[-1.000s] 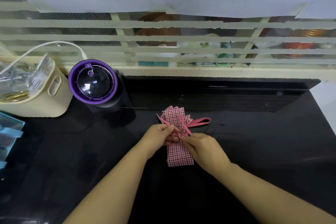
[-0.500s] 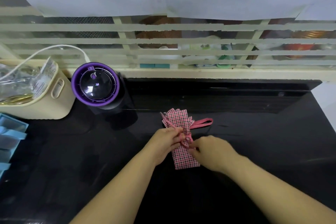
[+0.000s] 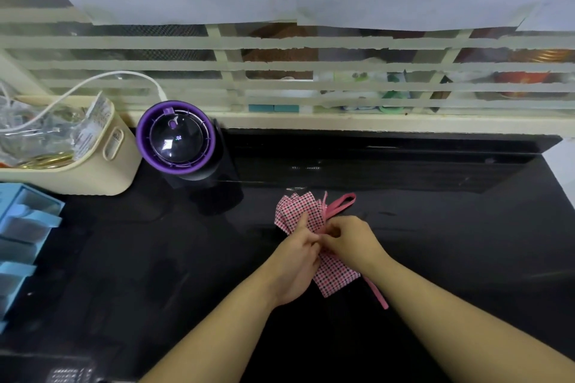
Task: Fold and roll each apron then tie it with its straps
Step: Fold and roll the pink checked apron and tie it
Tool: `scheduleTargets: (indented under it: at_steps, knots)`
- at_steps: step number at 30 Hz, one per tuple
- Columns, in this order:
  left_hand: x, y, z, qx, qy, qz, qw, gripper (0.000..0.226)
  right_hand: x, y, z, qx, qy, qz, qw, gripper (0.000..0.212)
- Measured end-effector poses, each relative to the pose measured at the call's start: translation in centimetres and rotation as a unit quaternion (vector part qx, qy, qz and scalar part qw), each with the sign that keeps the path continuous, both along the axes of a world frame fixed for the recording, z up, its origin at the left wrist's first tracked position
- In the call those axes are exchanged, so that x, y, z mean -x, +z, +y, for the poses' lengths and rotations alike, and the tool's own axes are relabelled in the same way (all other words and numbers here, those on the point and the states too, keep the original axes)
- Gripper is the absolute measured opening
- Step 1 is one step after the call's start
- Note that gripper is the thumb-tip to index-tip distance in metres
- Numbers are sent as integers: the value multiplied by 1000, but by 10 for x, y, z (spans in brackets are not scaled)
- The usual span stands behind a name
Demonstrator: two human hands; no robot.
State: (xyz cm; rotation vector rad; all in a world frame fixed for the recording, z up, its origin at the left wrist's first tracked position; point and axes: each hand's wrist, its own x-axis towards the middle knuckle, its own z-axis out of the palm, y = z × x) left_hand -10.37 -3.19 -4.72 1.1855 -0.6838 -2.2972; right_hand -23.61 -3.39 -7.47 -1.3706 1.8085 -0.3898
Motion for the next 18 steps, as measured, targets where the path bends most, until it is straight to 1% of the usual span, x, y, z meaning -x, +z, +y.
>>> scheduleTargets:
  at_steps: [3, 6, 8, 10, 12, 14, 16, 18]
  knots:
    - [-5, 3, 8, -35, -2, 37, 999, 66, -3, 1, 5, 1, 7, 17, 1000, 10]
    - [-11, 3, 8, -39, 9, 45, 998, 55, -4, -4, 9, 6, -35, -17, 999, 7]
    - [-14, -3, 7, -36, 8, 23, 999, 63, -4, -6, 11, -5, -75, -48, 996, 4]
    - [-18, -10, 6, 9, -6, -58, 998, 65, -6, -10, 14, -26, -110, -90, 990, 3]
    - [-21, -15, 6, 49, -32, -143, 988, 63, -7, -9, 17, -58, -146, -162, 974, 4]
    - [-23, -21, 4, 74, -47, -206, 975, 54, -7, -6, 20, -85, -165, -221, 957, 5]
    - [-26, -25, 4, 111, -77, -267, 954, 42, -7, -3, 25, -93, -131, -231, 960, 5]
    - [-28, -27, 5, 151, -117, -314, 930, 30, -7, 0, 28, -98, -84, -223, 966, 14]
